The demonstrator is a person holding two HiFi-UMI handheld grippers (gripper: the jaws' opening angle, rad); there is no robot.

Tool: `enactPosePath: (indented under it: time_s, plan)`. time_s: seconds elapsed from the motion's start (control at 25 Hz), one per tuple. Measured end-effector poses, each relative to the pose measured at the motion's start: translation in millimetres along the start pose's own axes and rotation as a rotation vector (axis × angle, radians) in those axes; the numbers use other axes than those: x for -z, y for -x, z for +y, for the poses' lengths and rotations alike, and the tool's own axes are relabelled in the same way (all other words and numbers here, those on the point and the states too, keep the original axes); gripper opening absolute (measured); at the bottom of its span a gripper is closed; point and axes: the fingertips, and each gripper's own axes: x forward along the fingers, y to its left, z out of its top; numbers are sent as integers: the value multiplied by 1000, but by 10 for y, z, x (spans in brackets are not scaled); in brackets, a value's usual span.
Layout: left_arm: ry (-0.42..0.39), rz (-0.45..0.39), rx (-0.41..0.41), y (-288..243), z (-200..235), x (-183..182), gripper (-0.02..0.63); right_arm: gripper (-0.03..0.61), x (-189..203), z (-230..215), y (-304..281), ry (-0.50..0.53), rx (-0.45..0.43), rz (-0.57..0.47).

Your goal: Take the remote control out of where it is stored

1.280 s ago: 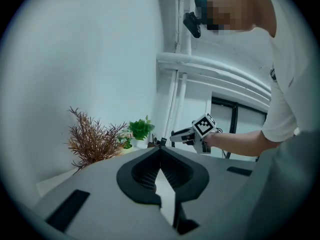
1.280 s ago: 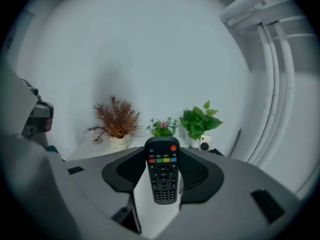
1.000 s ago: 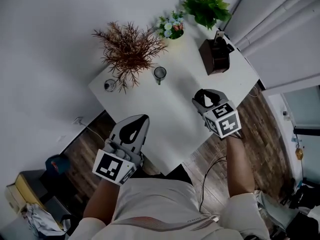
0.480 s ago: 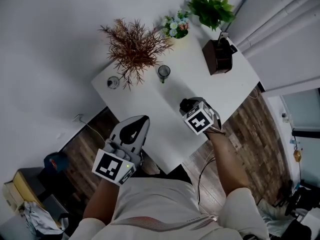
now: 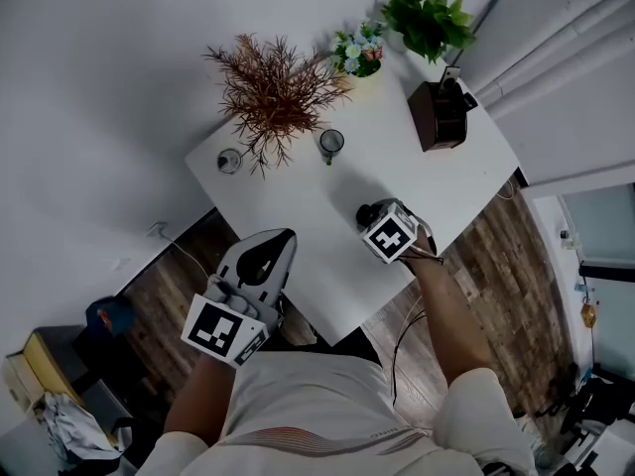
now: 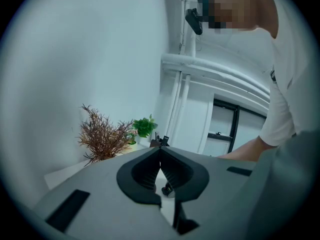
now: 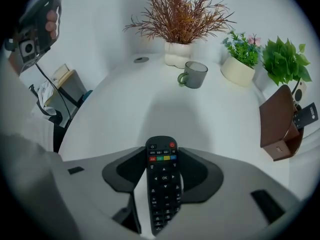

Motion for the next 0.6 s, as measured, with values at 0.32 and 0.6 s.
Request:
enactPosePath:
  time_s: [0.32,0.6]
  plan:
    - [44,-6,0,13,50,4,8,210,24,26,-4,-1,-7,-11]
    - [42,-38,11,56,1,-111,8,209,-277,12,572,-90,9,-290]
